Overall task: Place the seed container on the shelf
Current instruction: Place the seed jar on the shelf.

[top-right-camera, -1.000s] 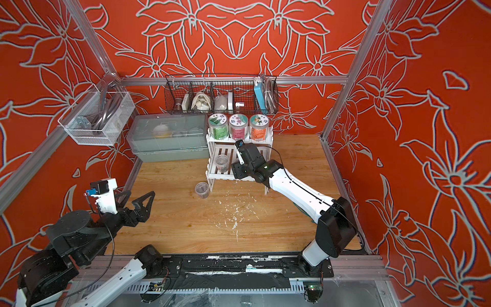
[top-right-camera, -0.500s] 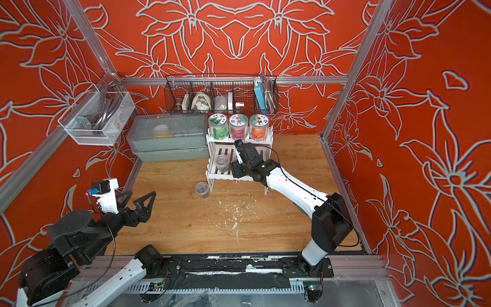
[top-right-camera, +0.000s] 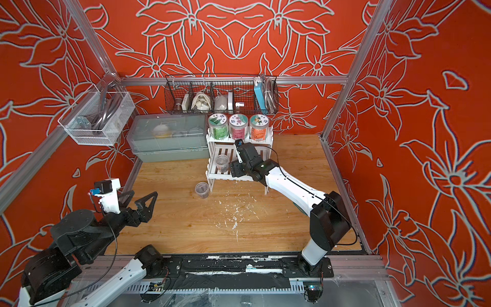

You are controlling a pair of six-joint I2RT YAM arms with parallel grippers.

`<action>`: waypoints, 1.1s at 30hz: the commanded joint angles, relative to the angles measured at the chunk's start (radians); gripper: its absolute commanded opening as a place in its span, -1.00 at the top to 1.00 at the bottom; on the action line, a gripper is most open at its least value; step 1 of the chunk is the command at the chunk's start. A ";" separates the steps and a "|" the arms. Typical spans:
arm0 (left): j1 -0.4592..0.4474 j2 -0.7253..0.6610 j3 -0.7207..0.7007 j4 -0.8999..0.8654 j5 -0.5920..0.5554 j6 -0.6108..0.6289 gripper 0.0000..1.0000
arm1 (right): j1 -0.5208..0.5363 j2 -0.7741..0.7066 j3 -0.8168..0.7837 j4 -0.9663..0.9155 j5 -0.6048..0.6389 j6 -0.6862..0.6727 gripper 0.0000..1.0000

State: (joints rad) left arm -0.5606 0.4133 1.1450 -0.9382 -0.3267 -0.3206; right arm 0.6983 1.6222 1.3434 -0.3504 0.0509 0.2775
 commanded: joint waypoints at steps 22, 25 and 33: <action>0.007 0.091 -0.077 0.070 0.093 -0.014 -0.97 | -0.005 -0.193 -0.038 -0.112 0.009 -0.029 -0.81; 0.007 0.121 -0.105 0.100 0.121 -0.017 -0.97 | -0.005 -0.243 -0.066 -0.137 -0.006 -0.029 -0.80; 0.007 0.198 -0.200 0.184 0.150 -0.018 -0.97 | -0.005 -0.389 -0.155 -0.195 -0.101 -0.052 -0.81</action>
State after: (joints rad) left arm -0.5606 0.5907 0.9688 -0.8158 -0.1982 -0.3382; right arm 0.6983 1.2755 1.2163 -0.4950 0.0124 0.2501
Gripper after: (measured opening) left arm 0.986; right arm 0.904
